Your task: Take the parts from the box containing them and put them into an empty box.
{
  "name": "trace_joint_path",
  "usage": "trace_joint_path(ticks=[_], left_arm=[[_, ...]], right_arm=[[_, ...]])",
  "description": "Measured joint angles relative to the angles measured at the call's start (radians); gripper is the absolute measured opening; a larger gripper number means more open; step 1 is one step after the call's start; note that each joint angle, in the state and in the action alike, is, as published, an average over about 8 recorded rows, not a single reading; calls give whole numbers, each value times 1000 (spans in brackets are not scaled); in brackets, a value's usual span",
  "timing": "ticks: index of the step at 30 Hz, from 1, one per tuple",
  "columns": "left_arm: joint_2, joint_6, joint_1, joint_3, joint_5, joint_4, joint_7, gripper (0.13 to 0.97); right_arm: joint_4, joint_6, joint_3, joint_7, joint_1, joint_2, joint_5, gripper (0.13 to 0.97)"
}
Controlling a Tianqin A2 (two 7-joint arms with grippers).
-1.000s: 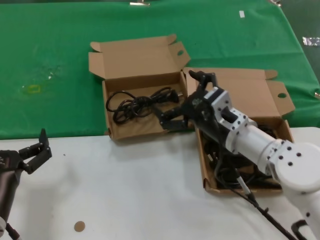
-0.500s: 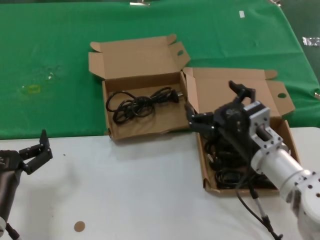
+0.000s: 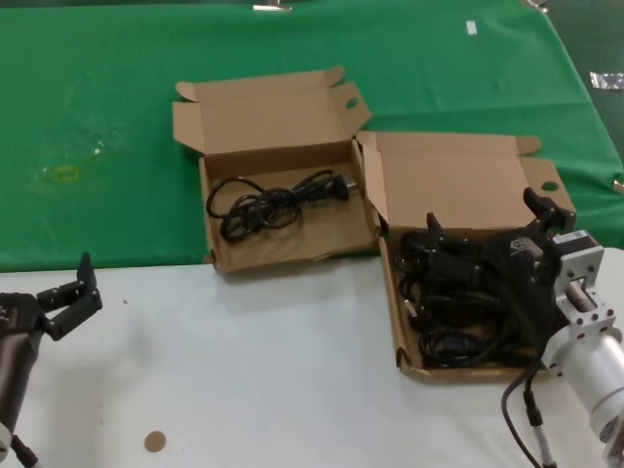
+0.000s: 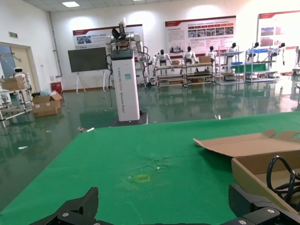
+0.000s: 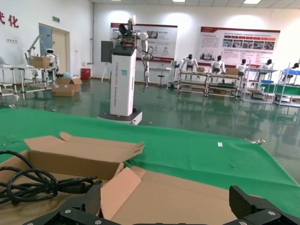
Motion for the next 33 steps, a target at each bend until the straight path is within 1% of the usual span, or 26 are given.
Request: trace_joint_path(ticks=[33], left_arm=[[0, 0, 0, 0, 0, 0, 0, 966]], right_arm=[[5, 6, 4, -1, -7, 0, 6, 966]])
